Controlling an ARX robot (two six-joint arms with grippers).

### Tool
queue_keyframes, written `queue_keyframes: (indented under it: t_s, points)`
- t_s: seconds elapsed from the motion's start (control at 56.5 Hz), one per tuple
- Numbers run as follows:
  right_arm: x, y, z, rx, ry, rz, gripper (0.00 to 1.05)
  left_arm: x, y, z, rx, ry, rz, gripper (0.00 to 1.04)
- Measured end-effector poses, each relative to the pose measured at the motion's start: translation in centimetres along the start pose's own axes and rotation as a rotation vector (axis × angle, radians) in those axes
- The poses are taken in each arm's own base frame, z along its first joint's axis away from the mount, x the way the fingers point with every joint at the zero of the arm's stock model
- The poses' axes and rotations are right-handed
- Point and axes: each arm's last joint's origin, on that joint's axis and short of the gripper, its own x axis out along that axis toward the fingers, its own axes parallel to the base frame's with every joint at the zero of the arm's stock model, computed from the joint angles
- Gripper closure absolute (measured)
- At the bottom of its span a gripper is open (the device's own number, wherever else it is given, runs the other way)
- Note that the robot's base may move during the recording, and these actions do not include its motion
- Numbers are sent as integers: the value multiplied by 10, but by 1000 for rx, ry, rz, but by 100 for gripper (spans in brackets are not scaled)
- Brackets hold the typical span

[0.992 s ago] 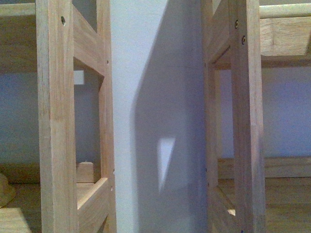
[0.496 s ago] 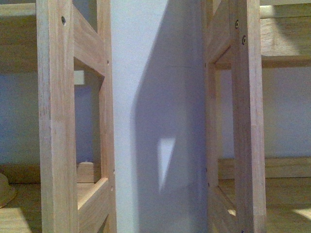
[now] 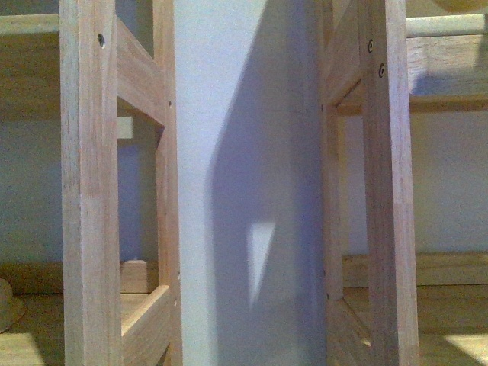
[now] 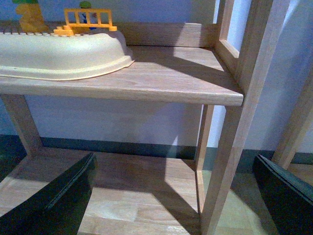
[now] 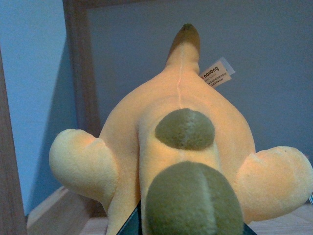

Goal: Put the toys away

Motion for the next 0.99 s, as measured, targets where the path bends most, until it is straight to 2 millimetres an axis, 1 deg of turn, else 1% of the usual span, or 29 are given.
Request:
queue_keyframes:
  t_s: [0.142,0.354,0.585,0.833,0.992]
  points:
    - [20,-3,-14,117,39,41,98,0,0,0,0,0,0,6]
    - [33,-17,-26,227,73,49,98,0,0,0,0,0,0,6]
    - [39,-29,-40,300,109,27,98,0,0,0,0,0,0,6]
    - [39,-31,-47,317,128,-2,98,0,0,0,0,0,0,6]
    - [38,-33,-51,304,154,-60,98,0,0,0,0,0,0,6]
